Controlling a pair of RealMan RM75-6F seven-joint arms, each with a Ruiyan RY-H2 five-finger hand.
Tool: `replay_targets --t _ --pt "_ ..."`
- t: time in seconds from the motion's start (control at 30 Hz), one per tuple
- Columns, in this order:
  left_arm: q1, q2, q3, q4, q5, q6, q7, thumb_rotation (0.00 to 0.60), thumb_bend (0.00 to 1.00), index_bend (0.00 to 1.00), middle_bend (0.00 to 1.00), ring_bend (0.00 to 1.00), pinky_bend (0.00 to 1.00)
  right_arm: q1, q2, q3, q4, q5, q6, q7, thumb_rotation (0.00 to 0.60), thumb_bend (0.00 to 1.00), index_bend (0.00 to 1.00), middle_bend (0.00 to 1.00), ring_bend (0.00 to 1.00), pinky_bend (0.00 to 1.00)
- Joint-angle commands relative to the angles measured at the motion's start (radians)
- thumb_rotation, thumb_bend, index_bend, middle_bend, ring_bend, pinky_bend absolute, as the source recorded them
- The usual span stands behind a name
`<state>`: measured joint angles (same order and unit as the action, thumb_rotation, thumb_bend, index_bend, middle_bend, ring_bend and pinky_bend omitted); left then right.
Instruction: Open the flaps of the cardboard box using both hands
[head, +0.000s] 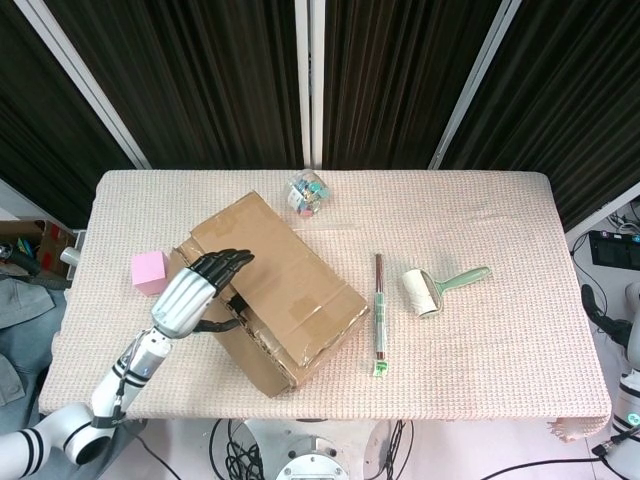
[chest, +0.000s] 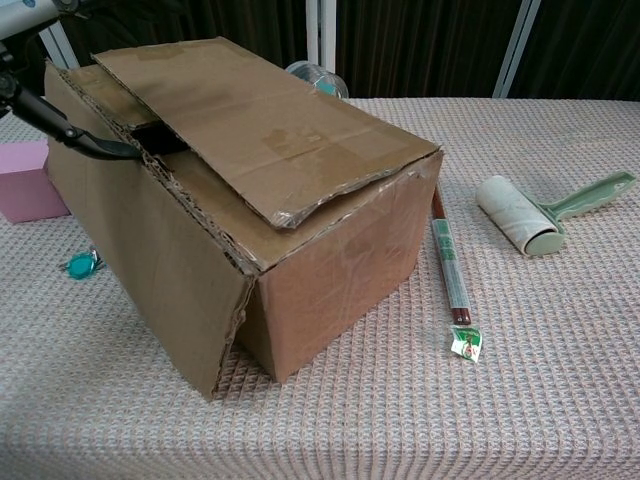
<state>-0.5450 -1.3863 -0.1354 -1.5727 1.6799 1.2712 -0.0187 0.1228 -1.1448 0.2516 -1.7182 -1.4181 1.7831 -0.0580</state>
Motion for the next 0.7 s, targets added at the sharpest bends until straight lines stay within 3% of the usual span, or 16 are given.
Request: replay_targets --t 0.03,0.7 --pt "-0.005 -0.006 -0.004 0.006 -0.008 0.004 -0.002 0.6 0.0 0.07 0.1 0.13 0.23 -0.002 0.0 0.004 0.004 0.001 -0.004 0.005 0.6 0.18 0.0 0.0 0.0 0.0" --pt "-0.041 0.009 -0.006 -0.009 -0.023 0.0 0.02 0.6 0.0 0.07 0.1 0.13 0.23 -0.011 -0.005 0.024 0.02 0.002 -0.033 0.028 0.6 0.18 0.0 0.0 0.0 0.0"
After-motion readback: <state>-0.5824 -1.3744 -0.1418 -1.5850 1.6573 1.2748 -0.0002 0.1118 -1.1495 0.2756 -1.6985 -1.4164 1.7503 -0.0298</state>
